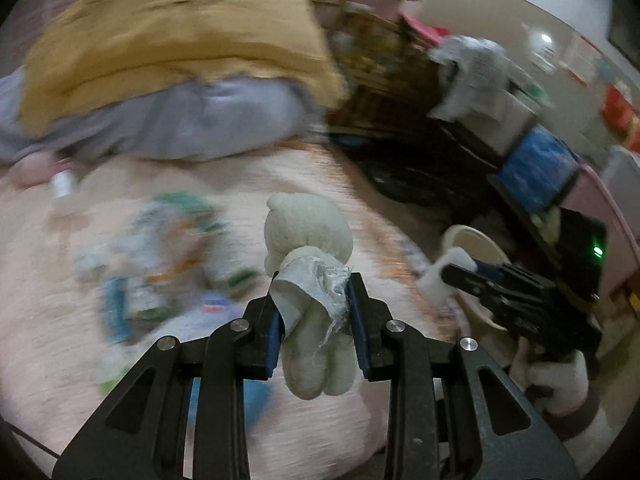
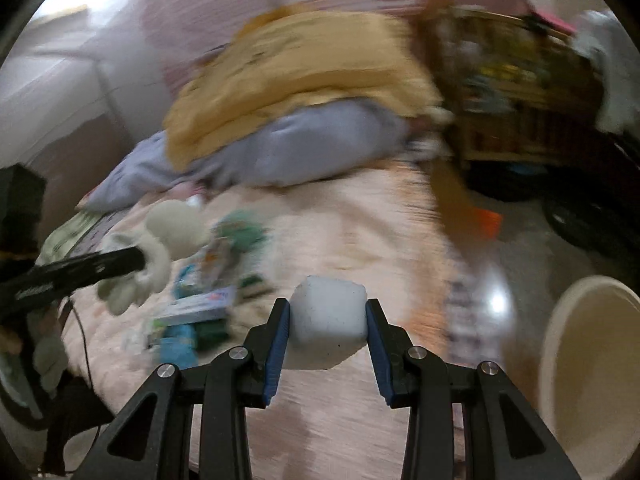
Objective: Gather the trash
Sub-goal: 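Carry sponge and plush toy to the cream bucket and release both, then return both tools to the bed over the remaining trash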
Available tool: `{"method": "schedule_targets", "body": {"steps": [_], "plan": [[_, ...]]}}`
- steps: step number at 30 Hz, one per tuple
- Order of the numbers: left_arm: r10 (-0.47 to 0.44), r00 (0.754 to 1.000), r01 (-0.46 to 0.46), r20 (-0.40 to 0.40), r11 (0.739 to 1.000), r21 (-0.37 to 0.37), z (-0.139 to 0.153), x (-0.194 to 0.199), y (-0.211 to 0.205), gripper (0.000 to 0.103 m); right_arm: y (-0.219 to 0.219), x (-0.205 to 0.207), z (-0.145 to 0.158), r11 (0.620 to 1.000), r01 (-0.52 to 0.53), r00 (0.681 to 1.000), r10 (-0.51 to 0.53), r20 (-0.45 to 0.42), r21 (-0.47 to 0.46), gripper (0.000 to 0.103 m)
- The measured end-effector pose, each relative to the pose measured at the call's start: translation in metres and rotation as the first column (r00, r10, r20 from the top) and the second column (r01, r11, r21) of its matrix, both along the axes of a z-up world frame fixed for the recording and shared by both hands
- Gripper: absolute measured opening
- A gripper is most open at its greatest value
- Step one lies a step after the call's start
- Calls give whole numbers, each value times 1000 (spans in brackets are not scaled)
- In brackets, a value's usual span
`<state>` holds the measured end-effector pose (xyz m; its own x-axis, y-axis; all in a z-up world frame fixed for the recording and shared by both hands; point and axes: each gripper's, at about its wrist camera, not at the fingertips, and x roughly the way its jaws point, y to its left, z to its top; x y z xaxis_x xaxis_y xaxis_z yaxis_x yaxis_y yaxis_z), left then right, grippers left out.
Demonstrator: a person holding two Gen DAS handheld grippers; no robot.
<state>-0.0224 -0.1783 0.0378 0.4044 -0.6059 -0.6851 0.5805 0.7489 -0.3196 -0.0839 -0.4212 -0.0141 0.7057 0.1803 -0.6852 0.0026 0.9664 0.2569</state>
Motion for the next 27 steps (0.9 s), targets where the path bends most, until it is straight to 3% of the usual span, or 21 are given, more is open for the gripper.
{"method": "schedule_targets", "body": {"steps": [6, 14, 17, 18, 19, 20, 21, 23, 27], "plan": [[-158, 986, 157, -53, 987, -37, -6, -15, -90, 27, -86, -33, -8, 979, 202, 979, -203, -33, -23, 36], [-317, 939, 311, -130, 948, -67, -28, -33, -207, 31, -182, -73, -37, 894, 448, 887, -448, -116, -28, 37], [-347, 926, 335, -149, 937, -97, -37, -38, -237, 38, -203, -84, -48, 859, 511, 850, -508, -139, -16, 43], [-361, 921, 343, -143, 929, -137, -37, -40, -246, 42, -209, -87, -51, 845, 534, 836, -531, -141, -14, 47], [-376, 916, 352, -142, 921, -166, -37, -39, -250, 57, -213, -88, -53, 834, 552, 825, -548, -139, -12, 49], [-394, 907, 364, -146, 911, -197, -38, -41, -257, 63, -216, -90, -54, 824, 566, 816, -561, -141, -8, 54], [-398, 905, 366, -152, 908, -202, -38, -42, -262, 63, -220, -91, -56, 814, 581, 805, -574, -150, 0, 65], [-395, 905, 369, -159, 913, -174, -40, -44, -270, 63, -224, -93, -58, 802, 597, 795, -586, -155, 30, 72], [-374, 914, 357, -158, 926, -127, -47, -43, -266, 63, -223, -96, -63, 805, 592, 798, -579, -168, 40, 72]]}}
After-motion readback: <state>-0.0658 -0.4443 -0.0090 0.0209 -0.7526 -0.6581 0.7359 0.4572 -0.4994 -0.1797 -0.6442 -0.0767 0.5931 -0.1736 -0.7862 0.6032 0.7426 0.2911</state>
